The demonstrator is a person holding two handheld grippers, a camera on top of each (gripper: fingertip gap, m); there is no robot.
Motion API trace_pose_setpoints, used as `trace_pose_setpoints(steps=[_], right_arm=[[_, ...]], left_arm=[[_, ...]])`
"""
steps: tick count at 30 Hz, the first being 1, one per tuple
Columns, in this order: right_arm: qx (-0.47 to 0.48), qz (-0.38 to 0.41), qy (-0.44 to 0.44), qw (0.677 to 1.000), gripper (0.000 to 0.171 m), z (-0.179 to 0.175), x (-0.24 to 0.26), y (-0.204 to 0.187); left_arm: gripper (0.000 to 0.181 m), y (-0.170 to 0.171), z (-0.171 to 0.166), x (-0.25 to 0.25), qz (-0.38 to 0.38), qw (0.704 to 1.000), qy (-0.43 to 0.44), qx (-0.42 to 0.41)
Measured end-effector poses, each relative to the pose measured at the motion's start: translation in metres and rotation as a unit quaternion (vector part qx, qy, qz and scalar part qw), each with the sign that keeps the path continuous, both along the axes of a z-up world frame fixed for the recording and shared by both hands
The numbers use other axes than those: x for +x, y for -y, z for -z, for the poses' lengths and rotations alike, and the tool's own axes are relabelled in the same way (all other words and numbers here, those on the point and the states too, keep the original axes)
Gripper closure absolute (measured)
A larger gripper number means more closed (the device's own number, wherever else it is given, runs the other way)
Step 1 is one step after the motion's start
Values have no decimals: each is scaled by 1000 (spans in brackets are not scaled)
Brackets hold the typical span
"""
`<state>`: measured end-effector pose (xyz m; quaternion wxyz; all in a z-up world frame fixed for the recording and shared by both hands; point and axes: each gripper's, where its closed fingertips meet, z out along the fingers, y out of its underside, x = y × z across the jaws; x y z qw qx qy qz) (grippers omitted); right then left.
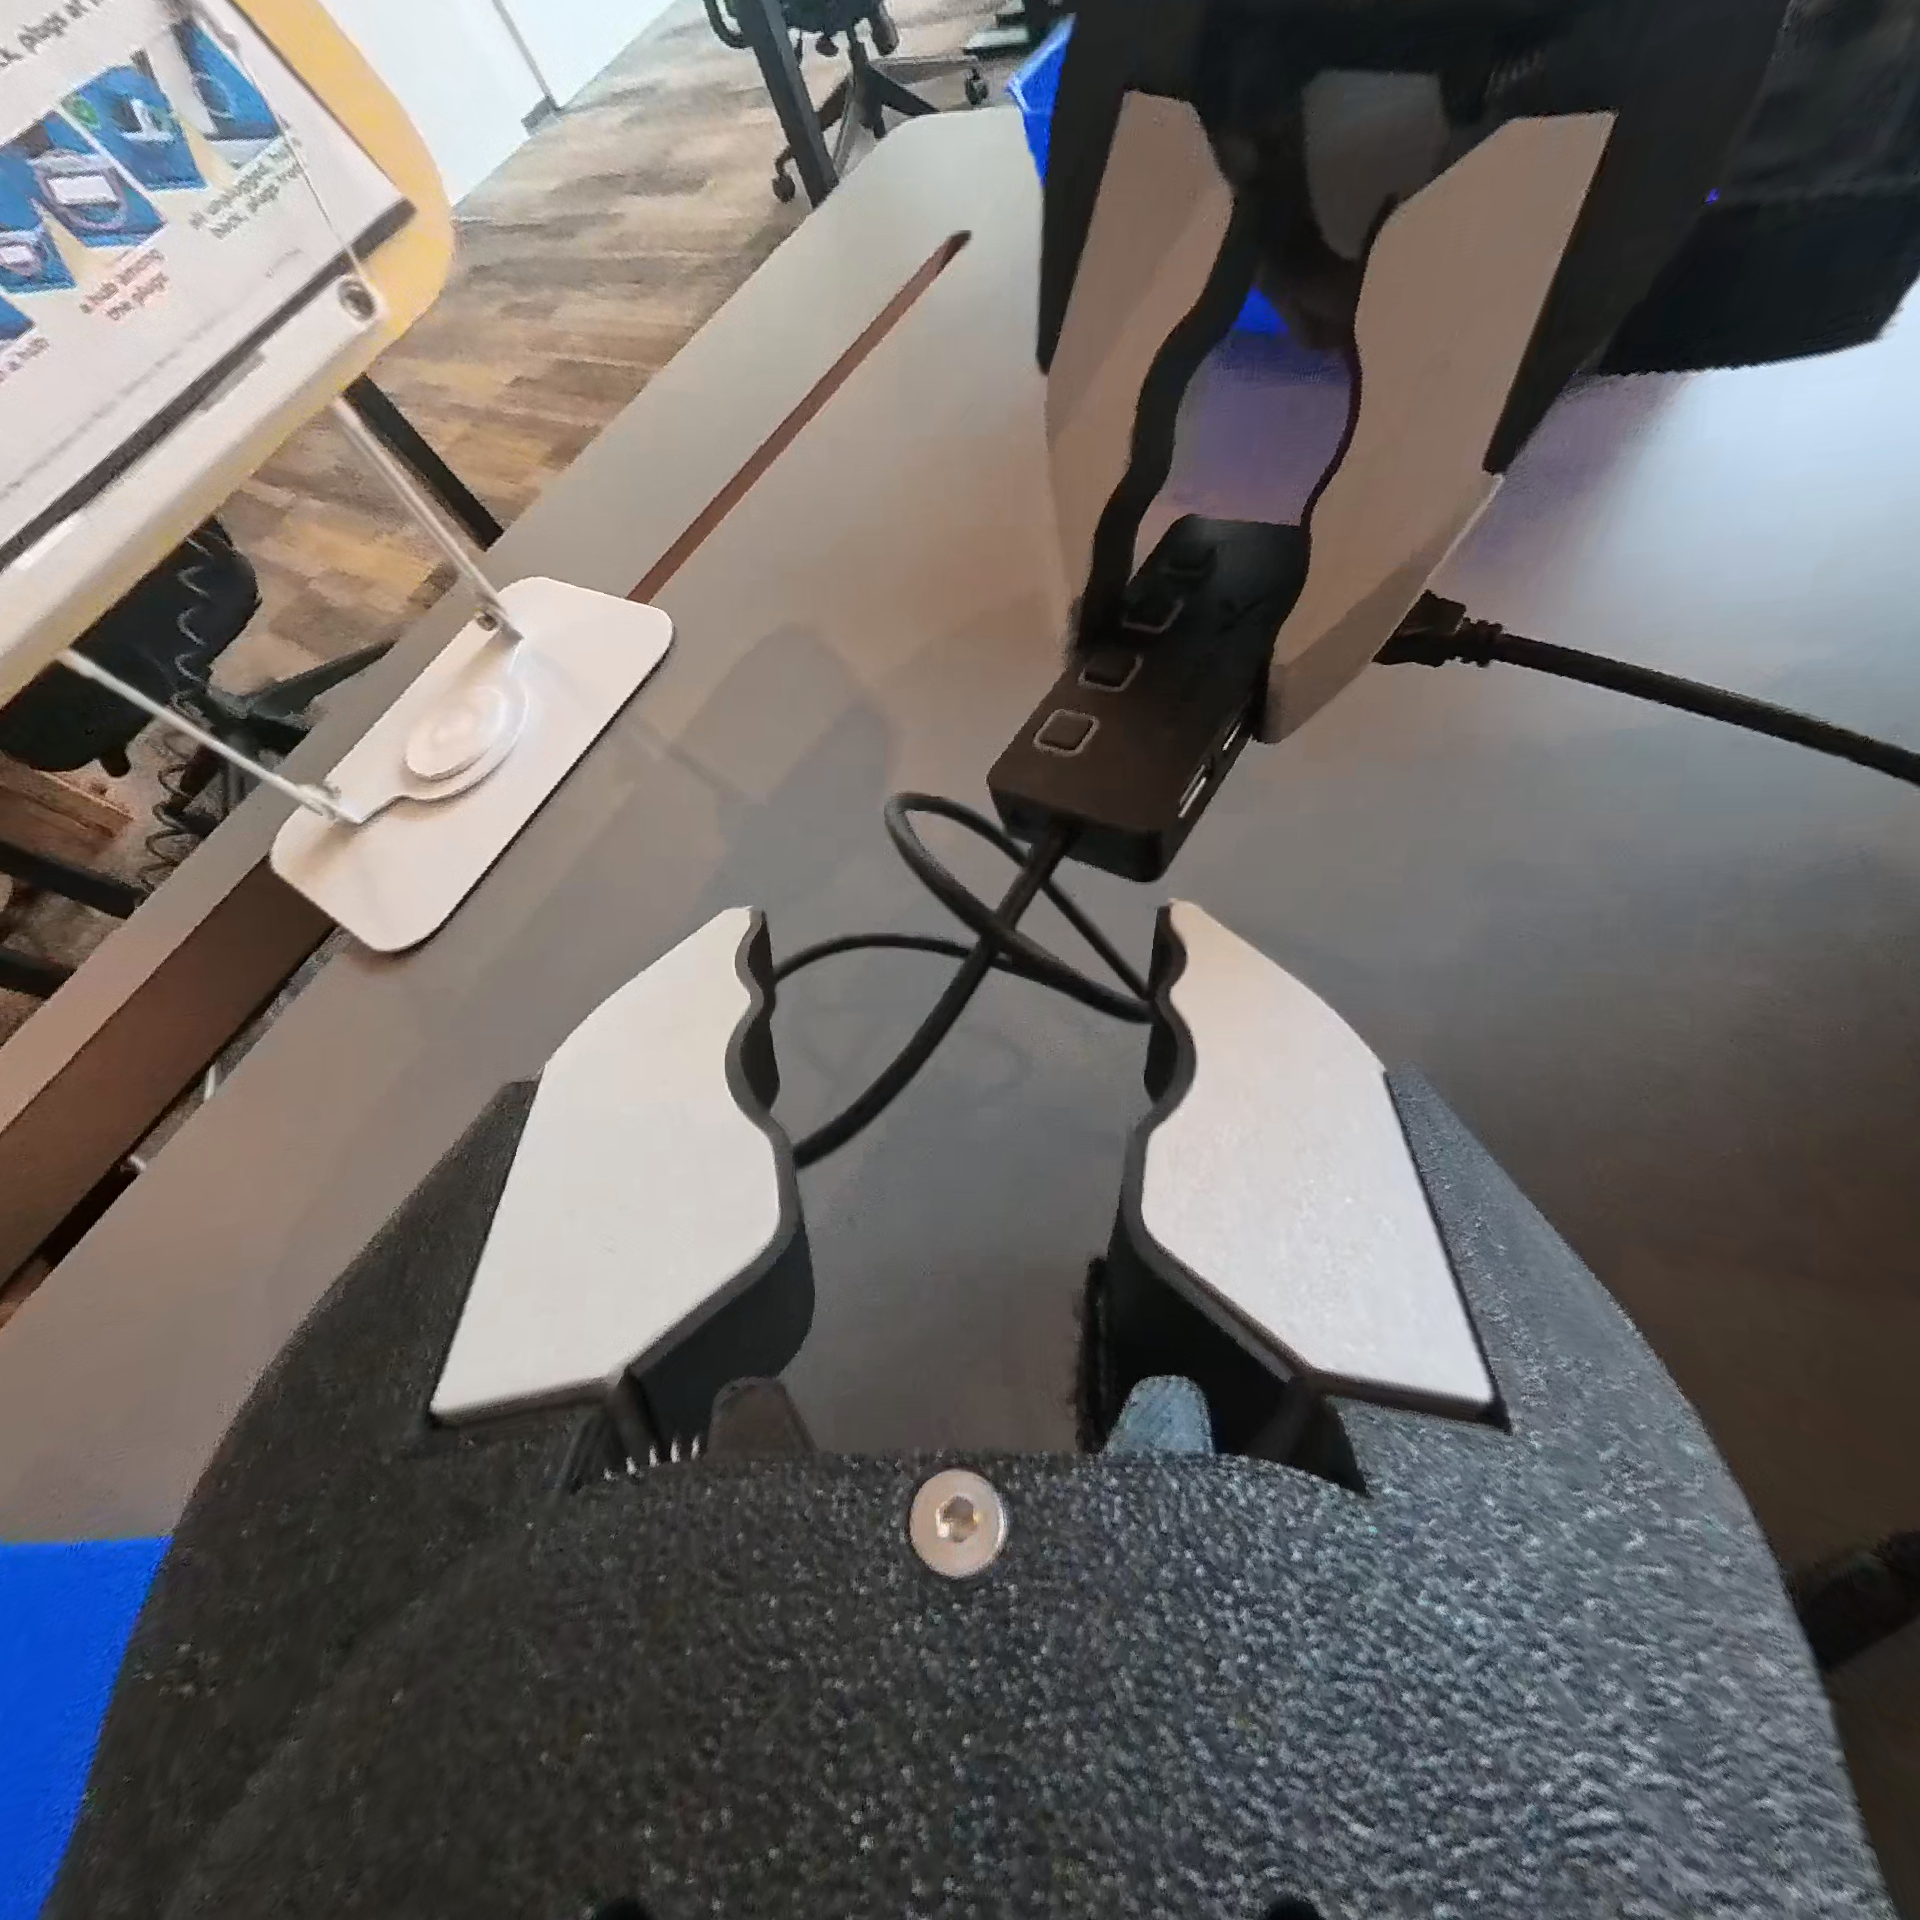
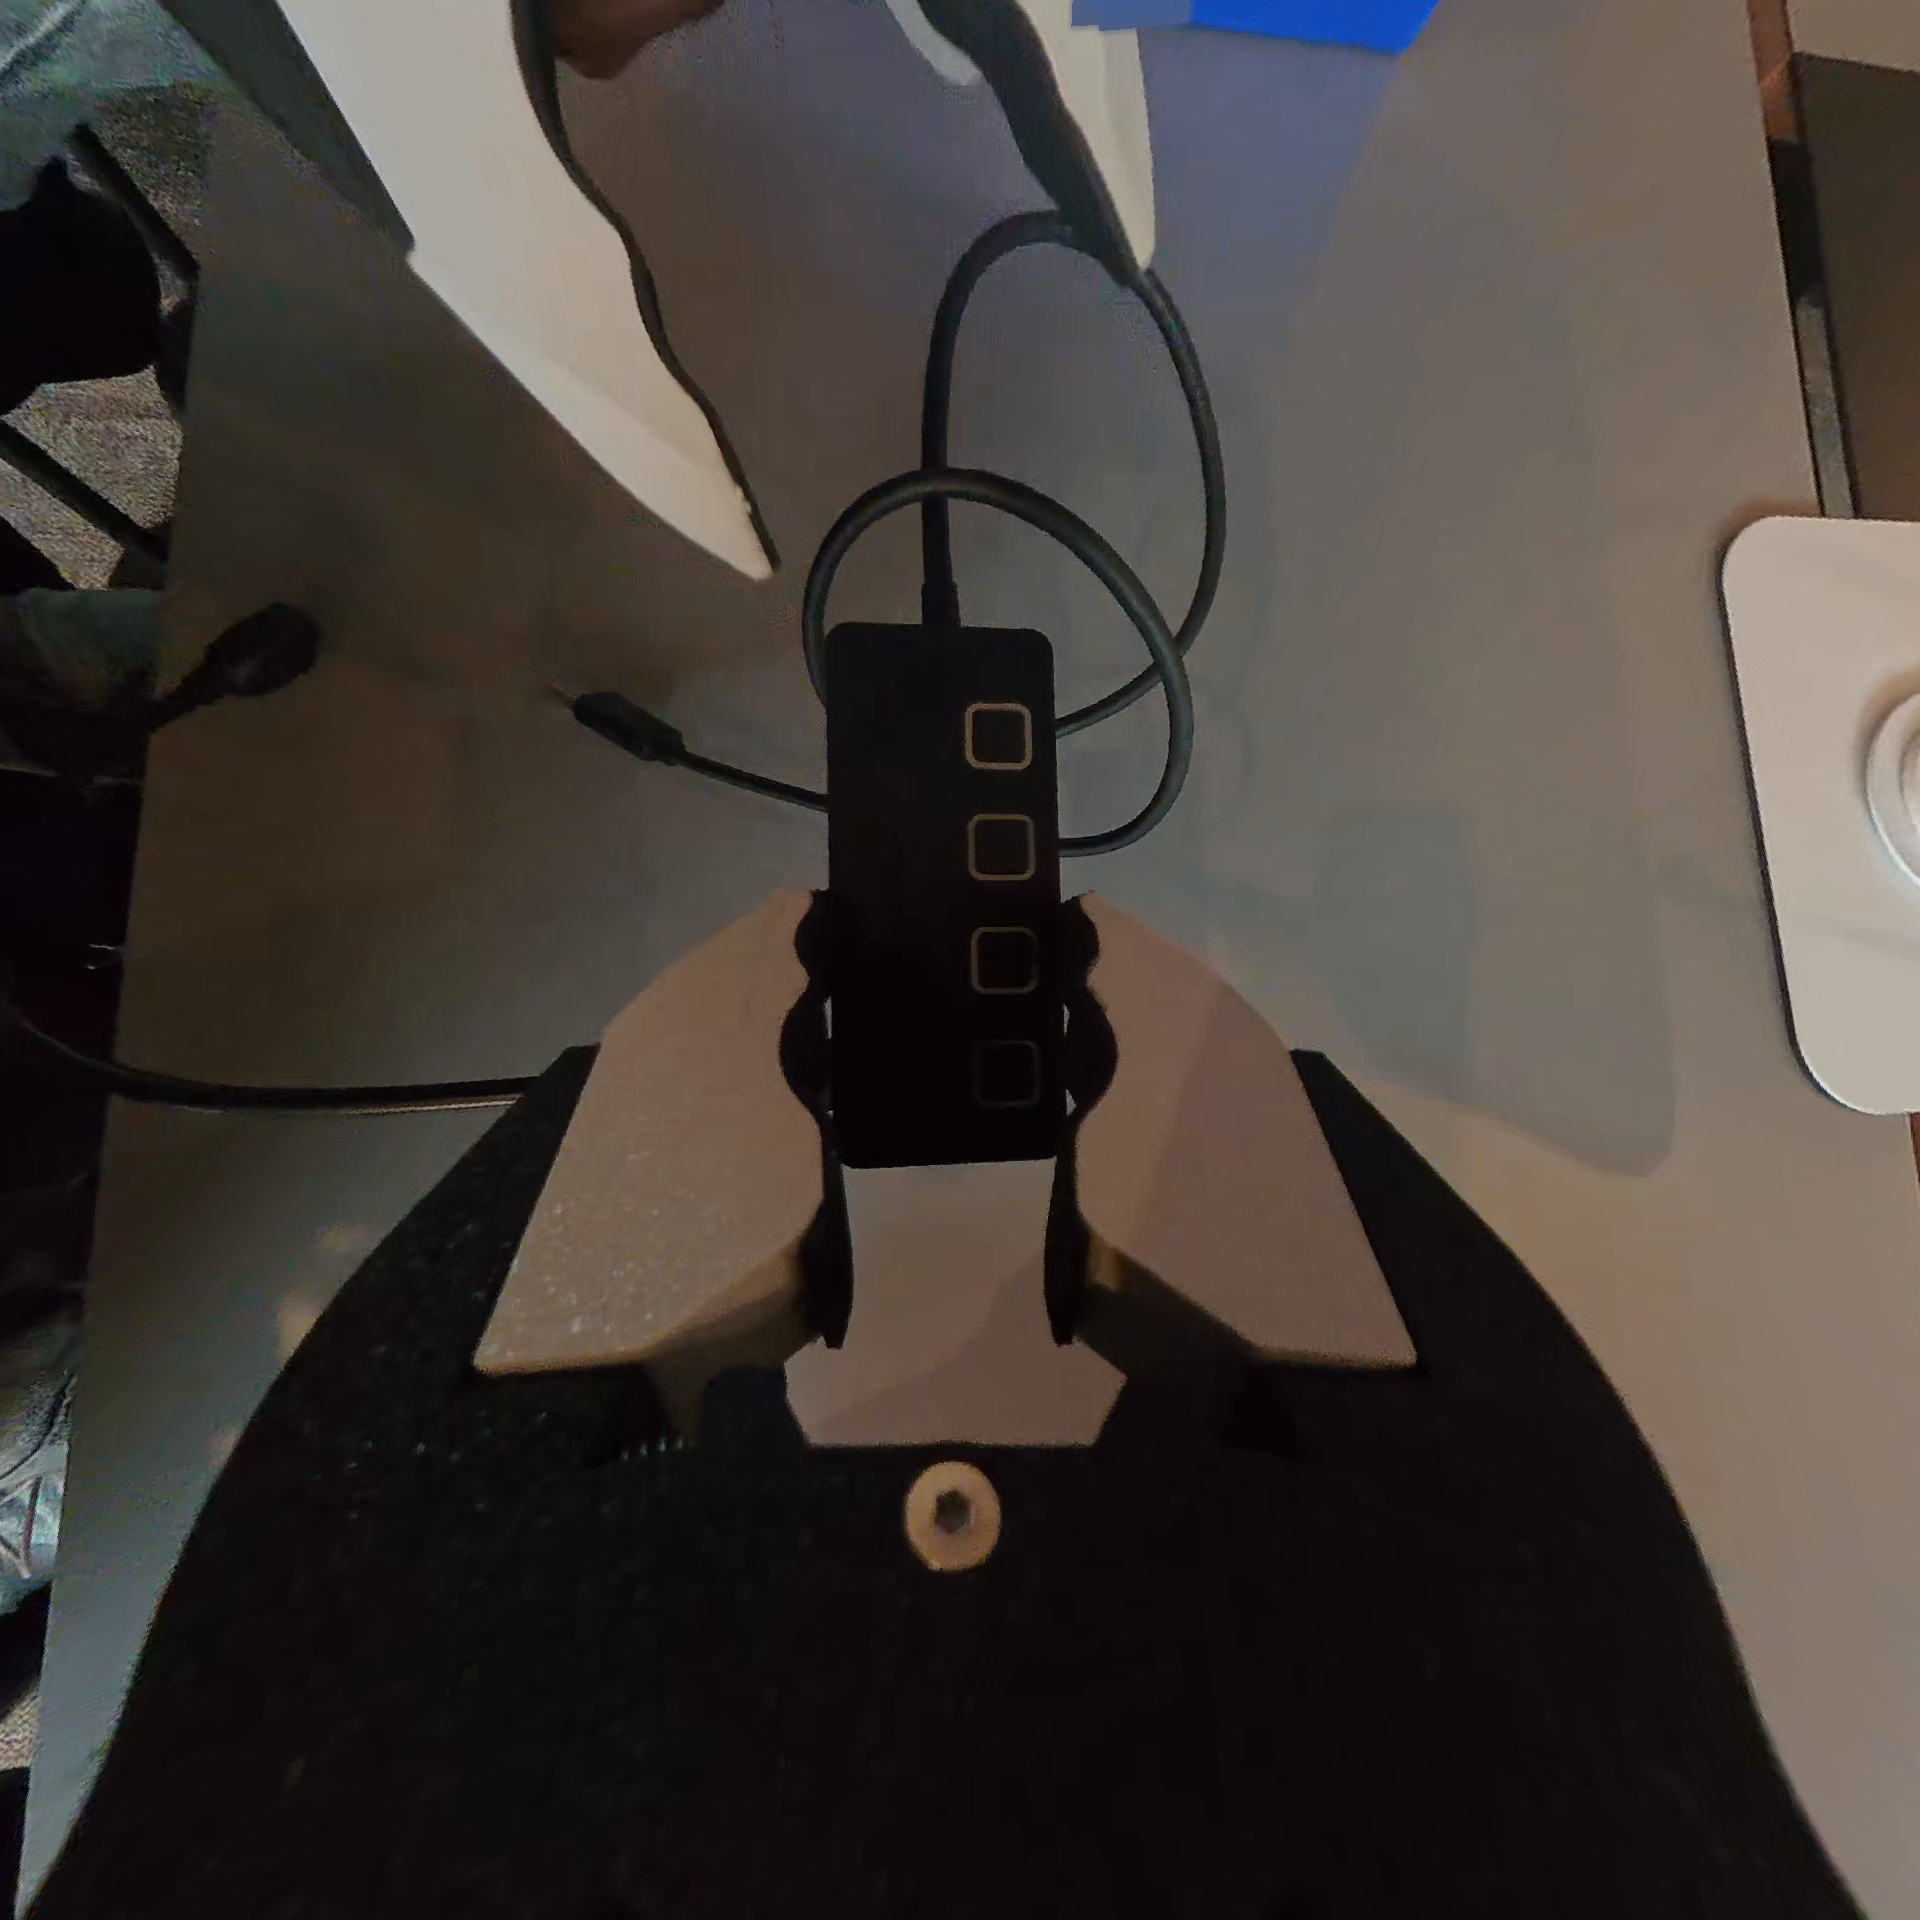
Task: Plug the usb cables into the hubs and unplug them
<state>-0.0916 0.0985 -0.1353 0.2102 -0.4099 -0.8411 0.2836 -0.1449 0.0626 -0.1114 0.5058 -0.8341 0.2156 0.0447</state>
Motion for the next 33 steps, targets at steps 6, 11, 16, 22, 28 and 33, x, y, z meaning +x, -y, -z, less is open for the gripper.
trace_pose_setpoints(steps=[6, 11, 16, 22, 28, 33], right_arm=[[-13, 28, 1, 1000, 130, 0, 5, -7], [-23, 62, -2, 998, 130, -1, 10, -14], [-35, 96, -9, 995, 130, -2, 14, -22], [-31, 141, -11, 989, 130, -8, 26, -38], [-24, 193, -16, 981, 130, -24, 41, -60], [-13, 226, -30, 974, 130, -43, 53, -76]], left_arm=[[115, 14, -10, -12, -29, 999, 18, 23], [121, 31, -13, -26, -74, 996, 33, 40], [127, 45, -4, -32, -105, 992, 41, 52], [148, 62, 12, -43, -154, 986, 38, 55], [155, 70, 21, -57, -184, 980, 55, 45], [156, 71, 33, -58, -192, 978, 78, 33]])
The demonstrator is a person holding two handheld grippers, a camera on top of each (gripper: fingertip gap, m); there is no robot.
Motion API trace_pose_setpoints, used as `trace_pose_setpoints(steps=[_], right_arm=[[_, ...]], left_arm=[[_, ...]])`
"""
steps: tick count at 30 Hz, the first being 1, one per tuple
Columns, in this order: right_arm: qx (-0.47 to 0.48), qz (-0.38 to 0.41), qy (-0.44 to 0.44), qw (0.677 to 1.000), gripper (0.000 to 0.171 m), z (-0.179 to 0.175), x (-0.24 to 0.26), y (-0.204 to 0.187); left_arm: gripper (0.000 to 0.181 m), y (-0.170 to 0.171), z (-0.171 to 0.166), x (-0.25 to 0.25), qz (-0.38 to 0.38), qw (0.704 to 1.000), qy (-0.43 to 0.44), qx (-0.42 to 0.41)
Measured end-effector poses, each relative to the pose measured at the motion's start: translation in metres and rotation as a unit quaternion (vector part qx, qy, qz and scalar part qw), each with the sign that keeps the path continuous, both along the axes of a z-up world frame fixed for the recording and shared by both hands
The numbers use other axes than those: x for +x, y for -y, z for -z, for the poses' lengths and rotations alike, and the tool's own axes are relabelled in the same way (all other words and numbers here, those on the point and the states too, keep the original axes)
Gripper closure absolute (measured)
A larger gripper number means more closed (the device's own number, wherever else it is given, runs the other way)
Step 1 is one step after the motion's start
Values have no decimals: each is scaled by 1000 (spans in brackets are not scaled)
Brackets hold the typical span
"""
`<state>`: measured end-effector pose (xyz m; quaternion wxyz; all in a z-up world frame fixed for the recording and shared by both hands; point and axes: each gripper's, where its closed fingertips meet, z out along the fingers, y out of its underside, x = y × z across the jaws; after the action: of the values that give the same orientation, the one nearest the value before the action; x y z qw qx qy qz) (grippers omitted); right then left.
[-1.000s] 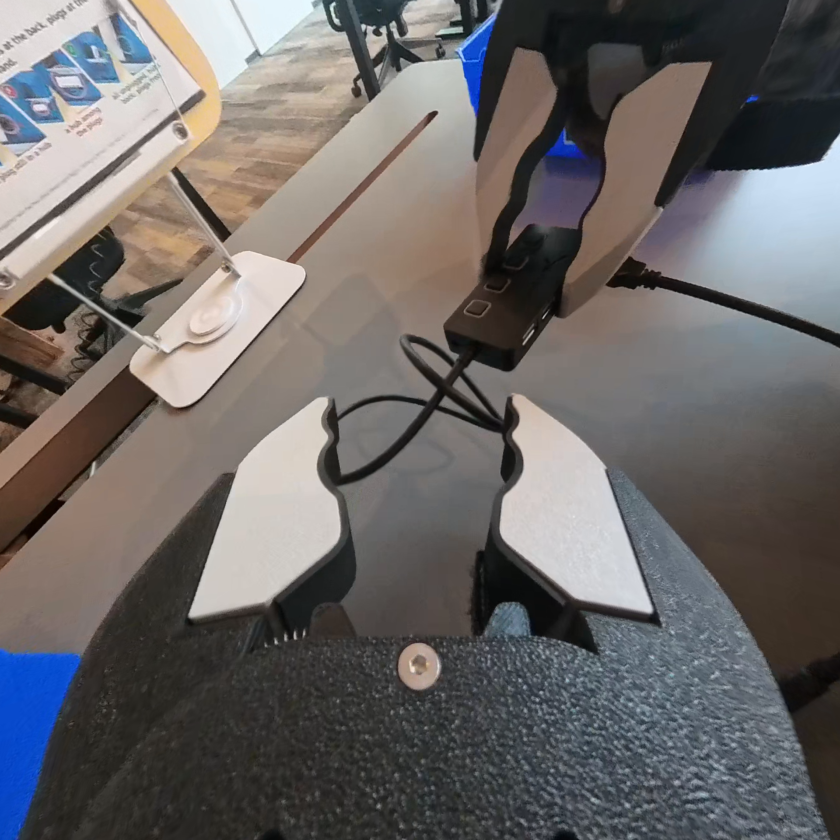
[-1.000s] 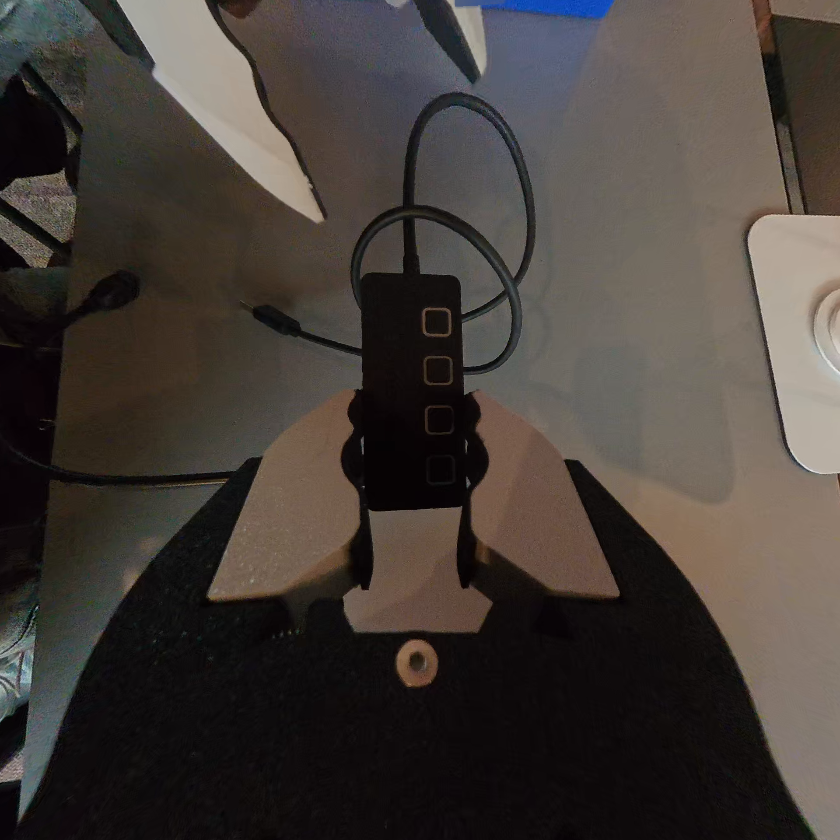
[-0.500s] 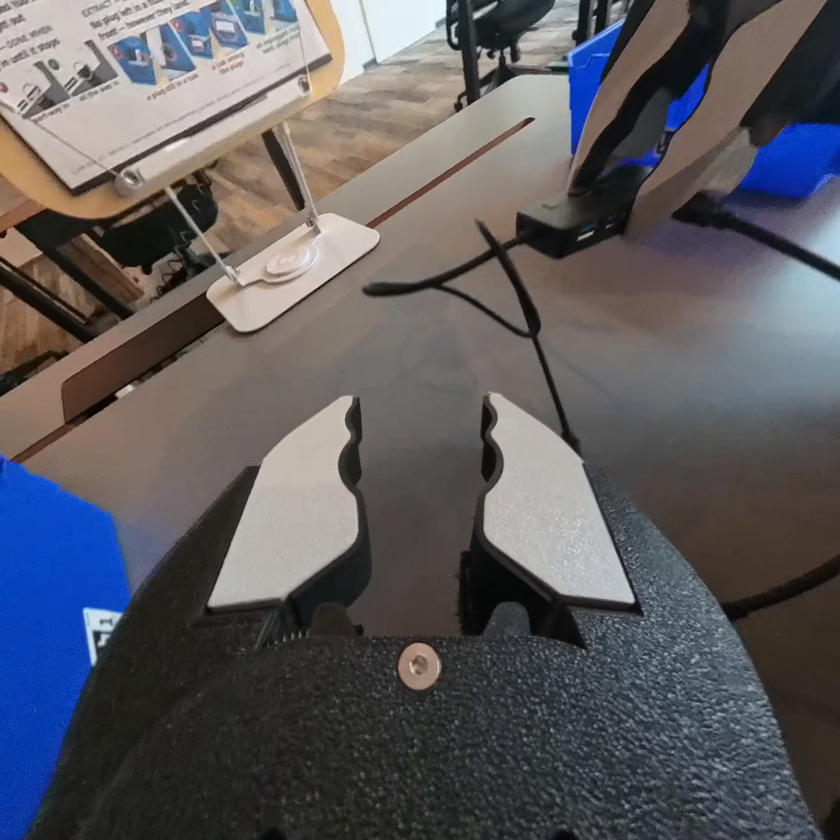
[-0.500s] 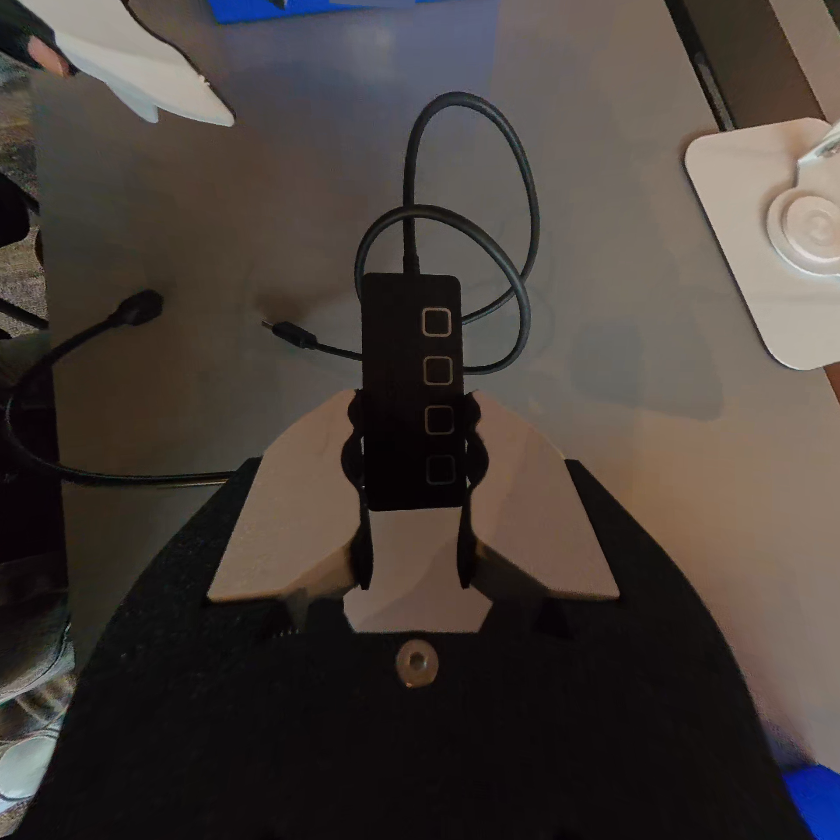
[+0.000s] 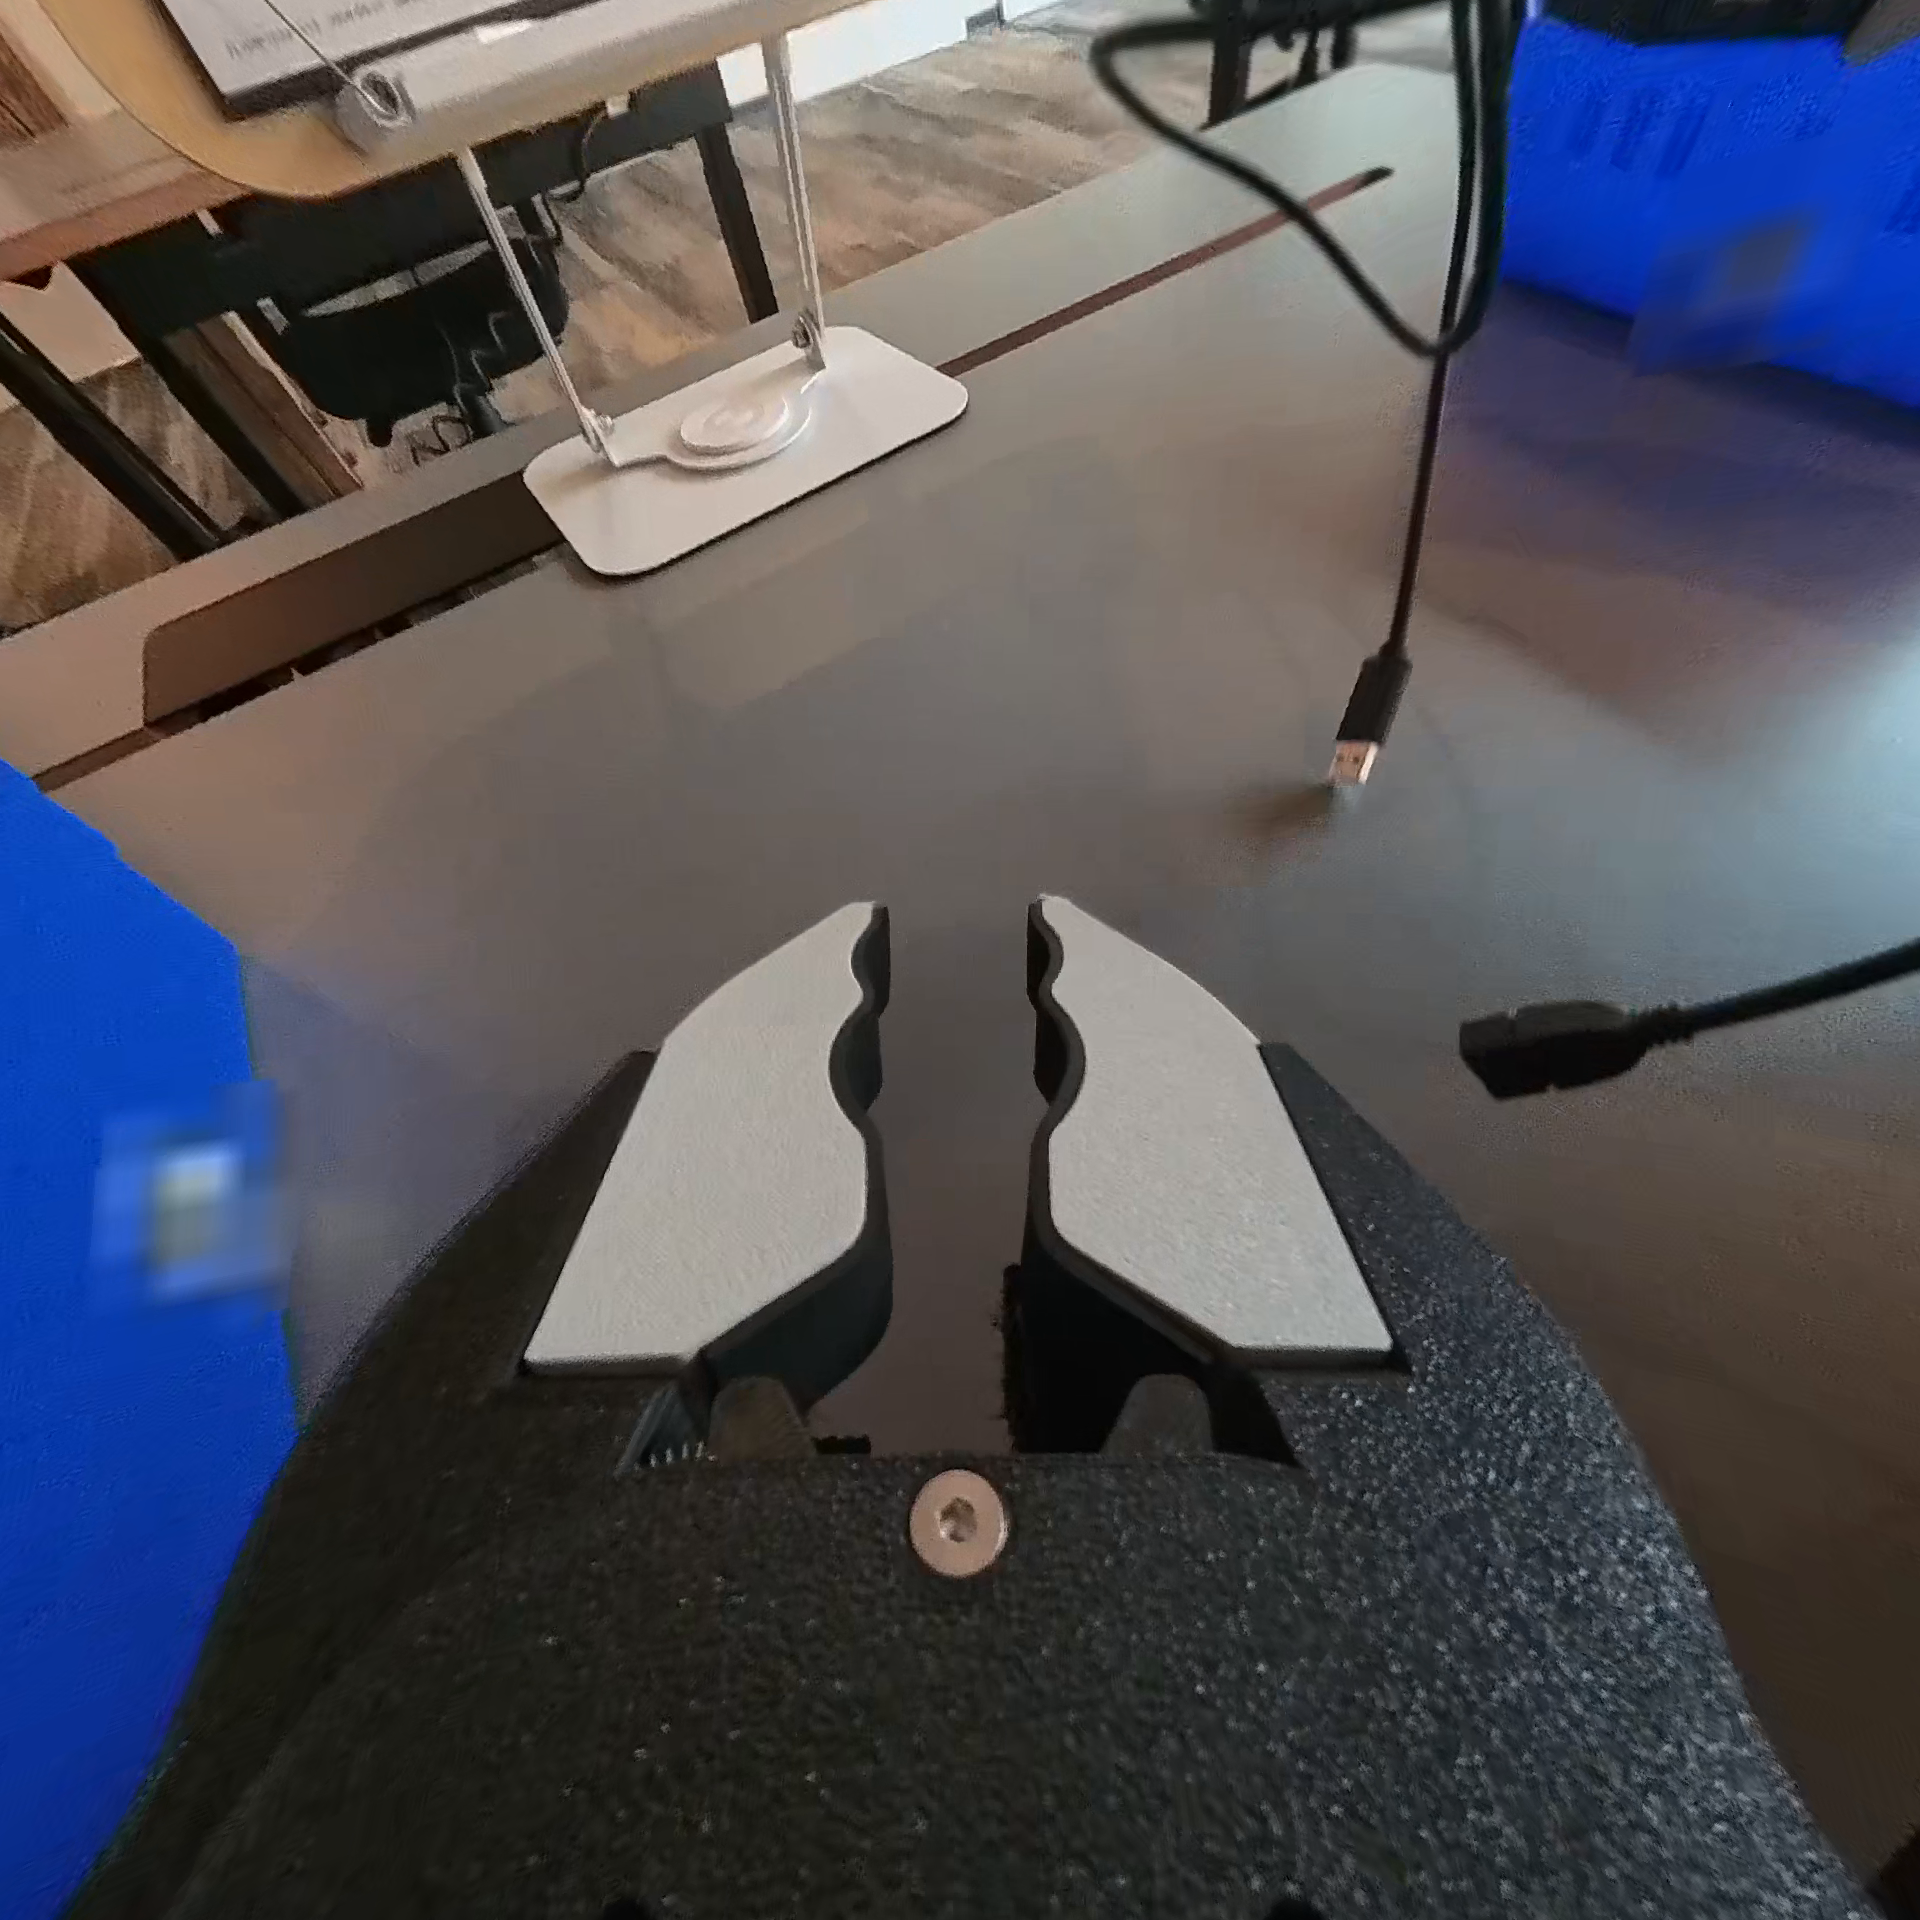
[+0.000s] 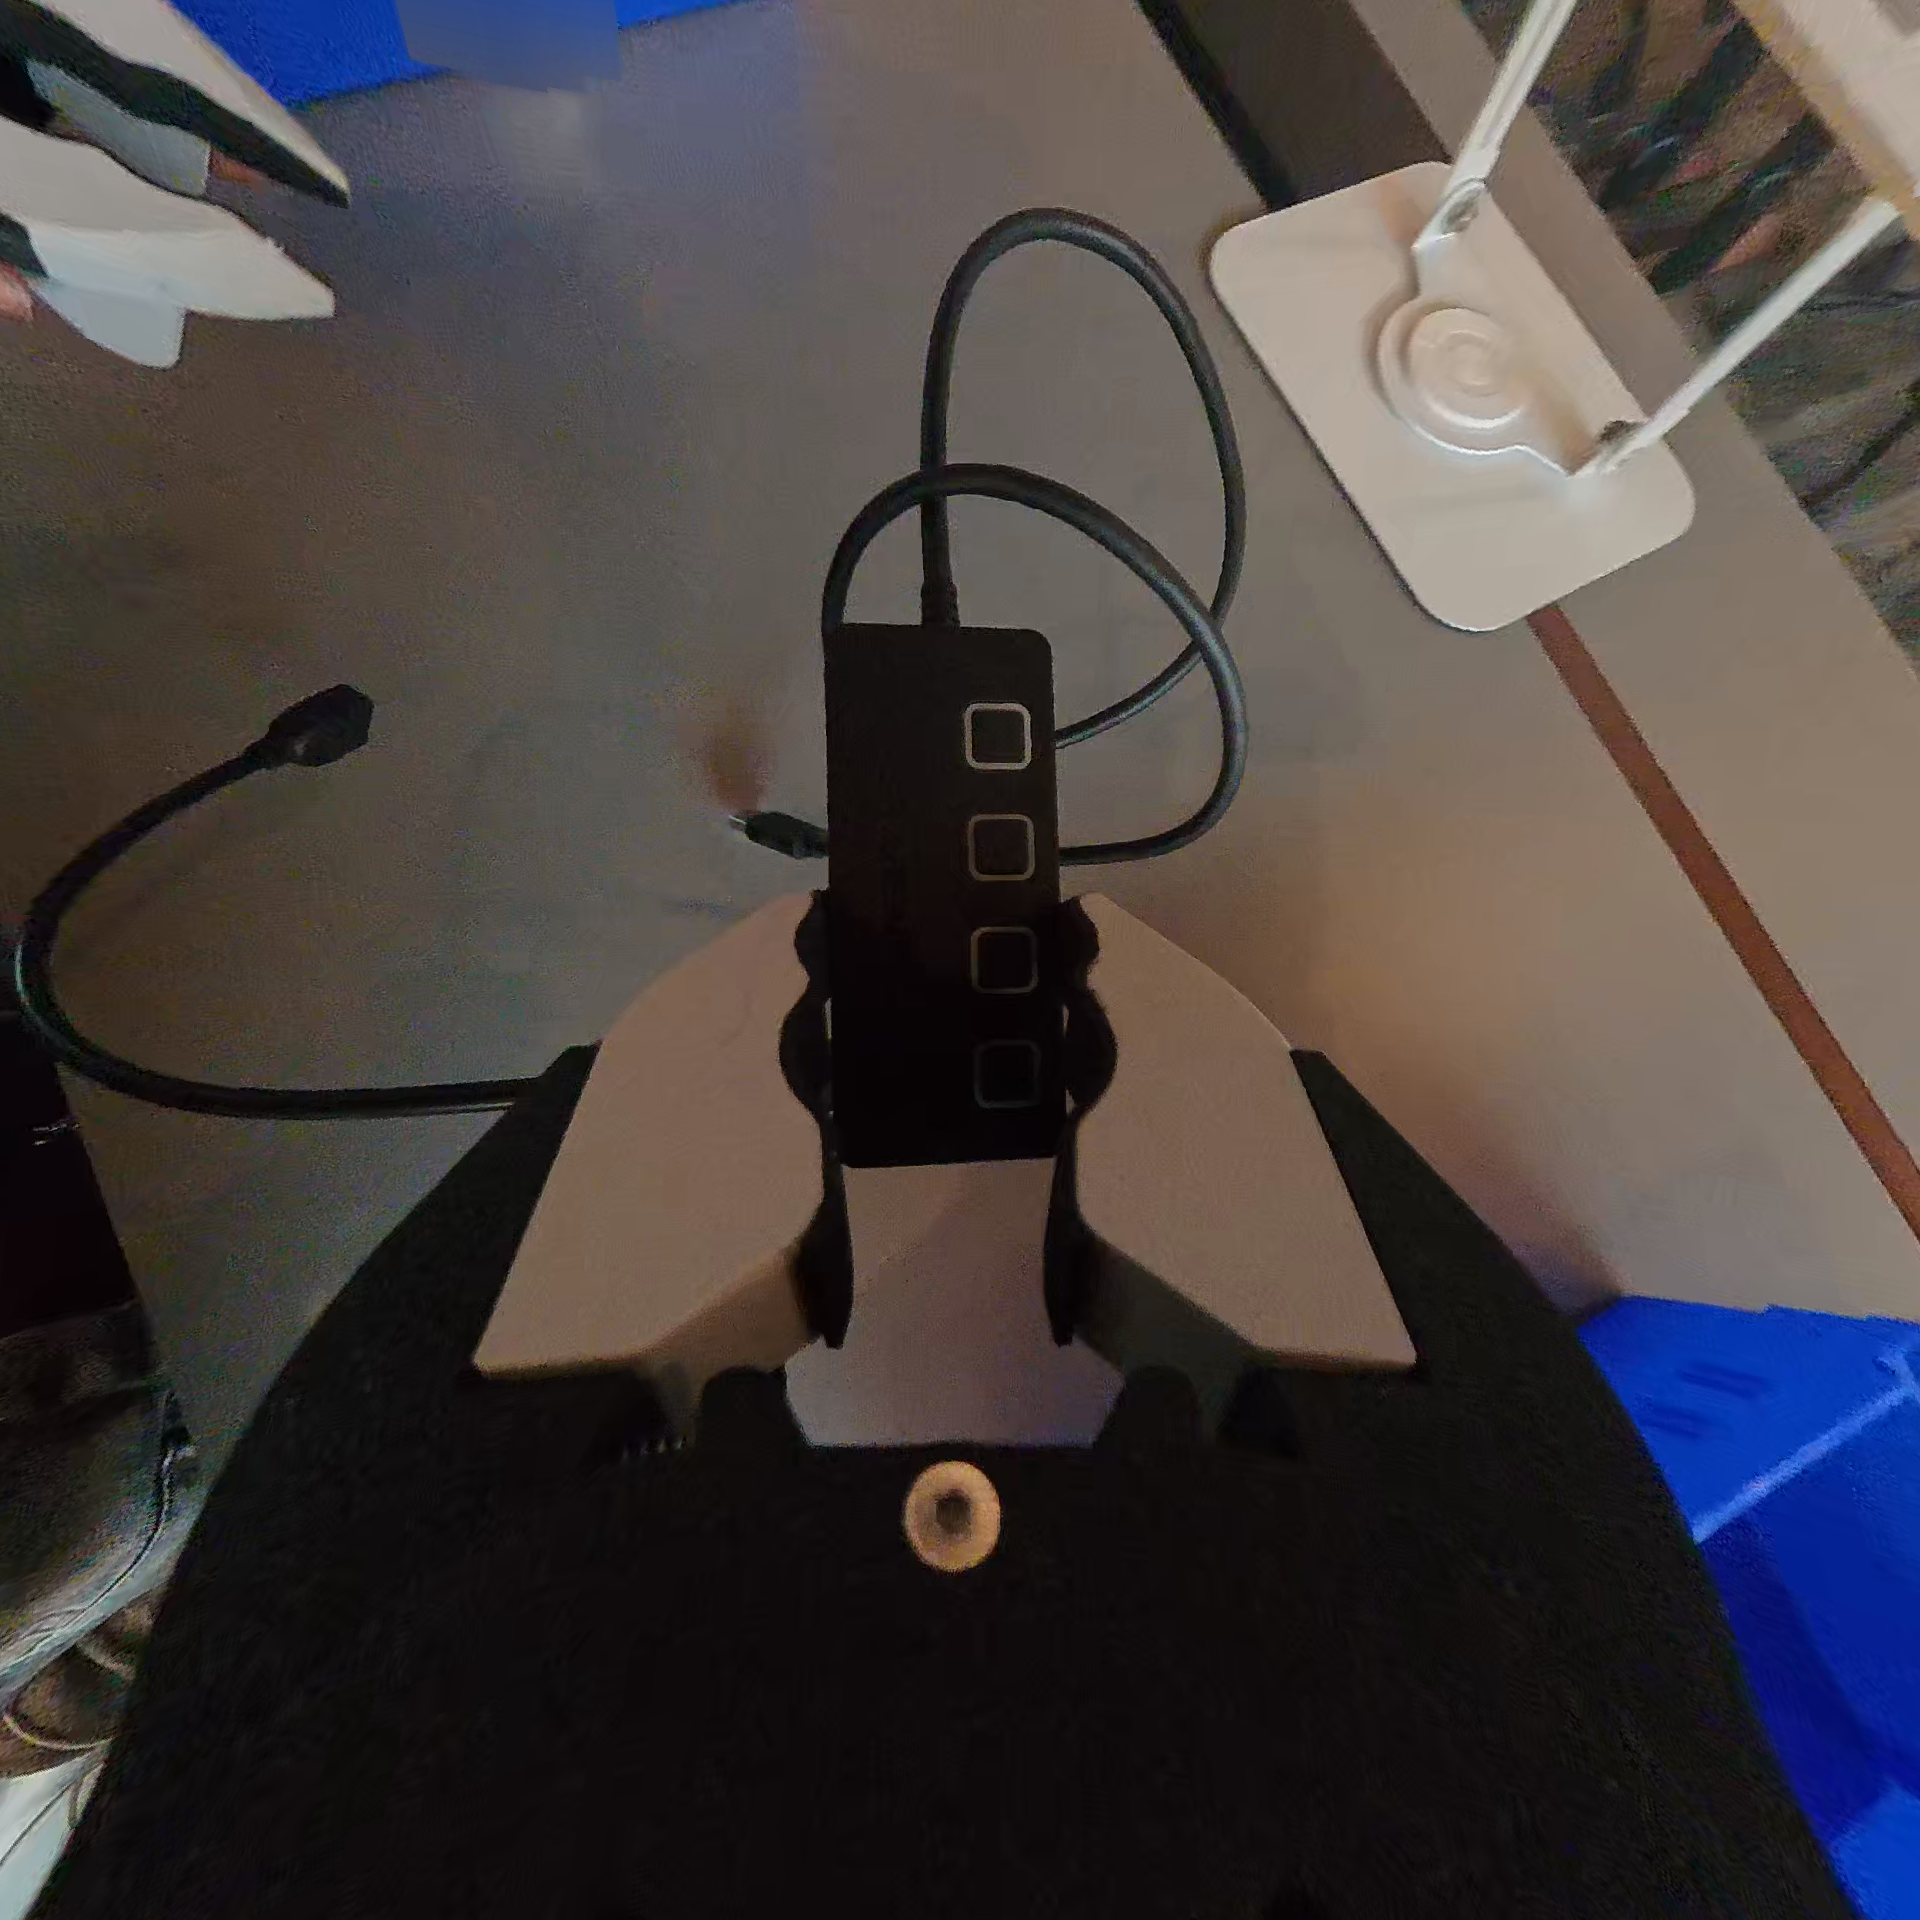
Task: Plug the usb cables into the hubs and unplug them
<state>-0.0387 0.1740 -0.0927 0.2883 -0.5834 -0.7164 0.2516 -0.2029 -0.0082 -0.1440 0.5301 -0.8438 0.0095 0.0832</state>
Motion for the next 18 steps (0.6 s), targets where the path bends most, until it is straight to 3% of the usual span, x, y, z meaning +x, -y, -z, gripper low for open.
trace_pose_setpoints(steps=[18], right_arm=[[56, 133, -72, 987, 130, -101, 49, -72]], left_arm=[[167, 2, 11, 1, 5, 1000, -7, -12]])
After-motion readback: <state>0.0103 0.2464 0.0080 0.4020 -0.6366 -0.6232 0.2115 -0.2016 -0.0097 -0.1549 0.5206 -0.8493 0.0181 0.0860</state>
